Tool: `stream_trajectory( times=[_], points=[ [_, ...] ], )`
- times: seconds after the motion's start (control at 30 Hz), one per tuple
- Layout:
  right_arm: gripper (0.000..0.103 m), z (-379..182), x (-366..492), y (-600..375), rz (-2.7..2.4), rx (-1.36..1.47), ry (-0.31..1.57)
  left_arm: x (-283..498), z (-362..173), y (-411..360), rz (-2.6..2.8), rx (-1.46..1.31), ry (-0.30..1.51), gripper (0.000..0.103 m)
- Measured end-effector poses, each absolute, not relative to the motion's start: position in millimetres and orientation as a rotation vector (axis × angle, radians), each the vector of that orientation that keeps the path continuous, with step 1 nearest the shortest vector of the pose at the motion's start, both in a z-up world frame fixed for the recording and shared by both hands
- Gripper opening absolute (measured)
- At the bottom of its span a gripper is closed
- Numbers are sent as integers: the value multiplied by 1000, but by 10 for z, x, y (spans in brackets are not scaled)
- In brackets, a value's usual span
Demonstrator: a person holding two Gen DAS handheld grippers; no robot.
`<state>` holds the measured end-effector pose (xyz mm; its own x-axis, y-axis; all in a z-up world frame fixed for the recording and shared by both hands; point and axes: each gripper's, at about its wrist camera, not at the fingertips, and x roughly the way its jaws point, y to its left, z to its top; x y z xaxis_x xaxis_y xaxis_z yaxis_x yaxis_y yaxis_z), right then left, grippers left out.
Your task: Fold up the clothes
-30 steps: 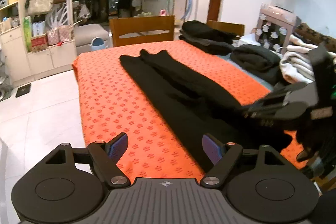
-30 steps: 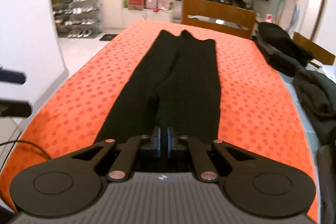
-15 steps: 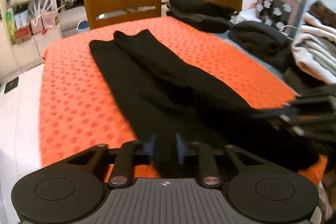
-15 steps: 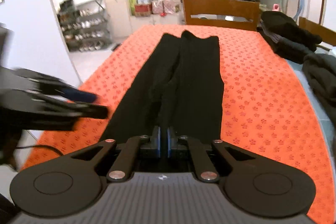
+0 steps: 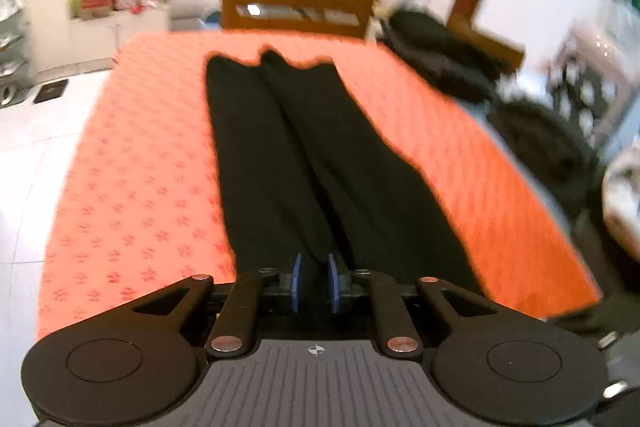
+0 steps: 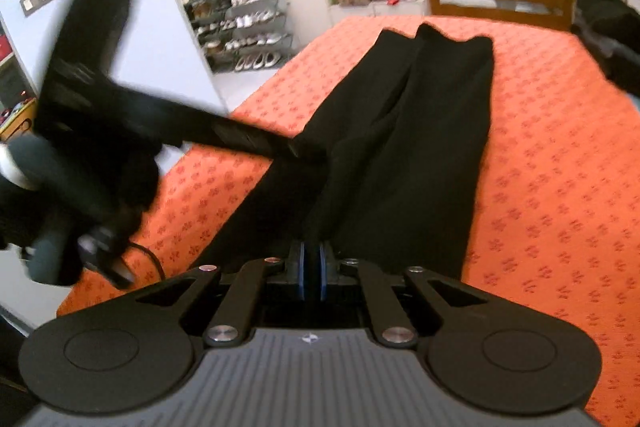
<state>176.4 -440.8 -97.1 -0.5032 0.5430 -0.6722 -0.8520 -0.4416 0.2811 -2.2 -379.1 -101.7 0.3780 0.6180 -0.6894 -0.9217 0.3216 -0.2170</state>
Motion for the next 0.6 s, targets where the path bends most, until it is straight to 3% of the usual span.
stream_trajectory(
  times=[0.07,0.1,0.27,0.33,0.4,0.6],
  points=[
    [21,-991,1719,-4414,2037,-653,762,-13,-939,-3798,1072,-637,515,34],
    [22,-988,1688,-4421,2043,-667,751,36,-934,-3773,1057,-629,525,35],
    [24,-782,1632,-4578,2053,-693,614,347,-1028,-3618,1012,-578,563,33],
    [24,-685,1685,-4603,2035,-685,559,387,-1117,-3610,1036,-582,596,26],
    [24,-596,1757,-4600,2012,-679,512,374,-1214,-3628,1065,-614,608,25],
    [24,-628,1969,-4234,1950,-675,499,203,-1320,-3725,1124,-690,568,25]
  ],
)
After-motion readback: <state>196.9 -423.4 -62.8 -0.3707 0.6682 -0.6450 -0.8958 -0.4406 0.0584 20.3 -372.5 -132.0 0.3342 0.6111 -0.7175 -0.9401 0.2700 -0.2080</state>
